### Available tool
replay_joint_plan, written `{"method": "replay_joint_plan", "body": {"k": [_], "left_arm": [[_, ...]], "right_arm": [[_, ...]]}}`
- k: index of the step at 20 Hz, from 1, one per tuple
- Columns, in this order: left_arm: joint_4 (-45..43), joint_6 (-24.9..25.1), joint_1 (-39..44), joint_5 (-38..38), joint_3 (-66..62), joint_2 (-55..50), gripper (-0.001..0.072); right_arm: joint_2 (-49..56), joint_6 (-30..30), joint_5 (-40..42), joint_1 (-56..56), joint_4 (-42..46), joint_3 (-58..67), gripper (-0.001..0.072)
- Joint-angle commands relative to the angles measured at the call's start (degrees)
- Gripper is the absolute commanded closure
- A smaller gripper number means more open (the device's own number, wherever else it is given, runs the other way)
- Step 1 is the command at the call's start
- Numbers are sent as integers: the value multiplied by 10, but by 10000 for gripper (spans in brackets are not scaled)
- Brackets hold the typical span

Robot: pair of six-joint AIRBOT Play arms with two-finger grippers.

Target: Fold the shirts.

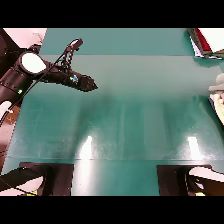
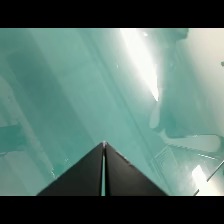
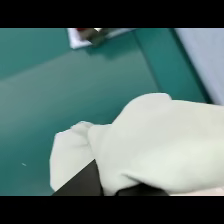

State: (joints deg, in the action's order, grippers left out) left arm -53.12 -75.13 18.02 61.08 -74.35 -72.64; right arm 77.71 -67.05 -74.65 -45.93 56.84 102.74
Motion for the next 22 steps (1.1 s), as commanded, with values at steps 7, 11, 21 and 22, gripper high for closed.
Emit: {"method": "replay_joint_plan", "body": {"k": [7, 11, 21, 22], "left_arm": [[-1, 6, 0, -2, 0, 0, 683], [-1, 6, 0, -2, 0, 0, 684], [-1, 6, 0, -13, 0, 0, 684], [-1, 6, 0, -12, 0, 0, 683]], "right_arm": [[-92, -13, -35, -108, 91, -113, 696], [-137, -13, -14, -162, 154, -211, 249], [-155, -49, 17, -136, -78, -305, 197], [-155, -49, 17, -97, -103, -313, 196]]}}
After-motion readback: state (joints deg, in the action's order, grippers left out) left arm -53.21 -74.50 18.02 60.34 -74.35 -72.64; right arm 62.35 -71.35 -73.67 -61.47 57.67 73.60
